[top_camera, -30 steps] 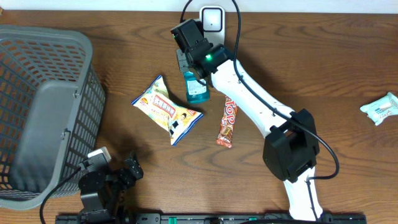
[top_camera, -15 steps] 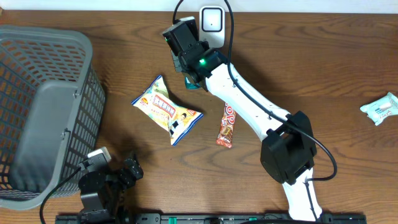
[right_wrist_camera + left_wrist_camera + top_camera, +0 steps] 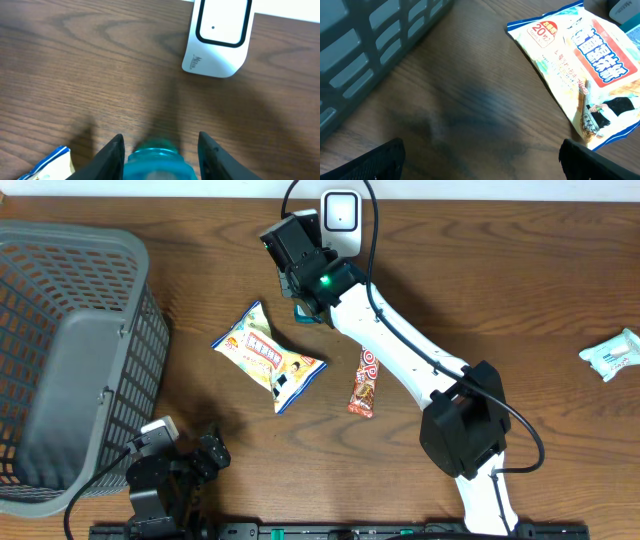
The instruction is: Scan the item barcode
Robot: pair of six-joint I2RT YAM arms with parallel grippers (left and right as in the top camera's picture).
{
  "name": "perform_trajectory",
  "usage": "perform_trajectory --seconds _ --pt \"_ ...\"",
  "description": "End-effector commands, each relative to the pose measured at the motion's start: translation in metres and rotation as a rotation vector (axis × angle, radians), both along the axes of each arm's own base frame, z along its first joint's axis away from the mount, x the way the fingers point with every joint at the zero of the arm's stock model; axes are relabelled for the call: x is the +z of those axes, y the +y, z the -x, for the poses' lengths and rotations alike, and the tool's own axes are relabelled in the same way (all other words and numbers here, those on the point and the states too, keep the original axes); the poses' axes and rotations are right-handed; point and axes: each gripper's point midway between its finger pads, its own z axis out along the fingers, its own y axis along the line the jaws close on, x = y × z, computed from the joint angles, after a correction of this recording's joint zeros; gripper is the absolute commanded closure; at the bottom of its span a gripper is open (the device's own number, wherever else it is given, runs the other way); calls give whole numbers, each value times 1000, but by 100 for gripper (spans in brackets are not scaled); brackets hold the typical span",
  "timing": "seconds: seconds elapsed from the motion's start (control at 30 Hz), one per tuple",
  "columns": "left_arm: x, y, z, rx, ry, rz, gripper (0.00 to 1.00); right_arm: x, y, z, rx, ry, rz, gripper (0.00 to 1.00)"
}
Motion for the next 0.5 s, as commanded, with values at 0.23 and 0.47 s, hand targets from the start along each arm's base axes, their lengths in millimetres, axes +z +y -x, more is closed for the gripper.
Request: perform_trajectory --seconds 0.23,0.47 --pt "4 1 0 1 -10 -12 2 35 0 9 34 -51 6 23" --pt "4 1 0 1 -10 -12 2 71 17 26 324 -83 50 1"
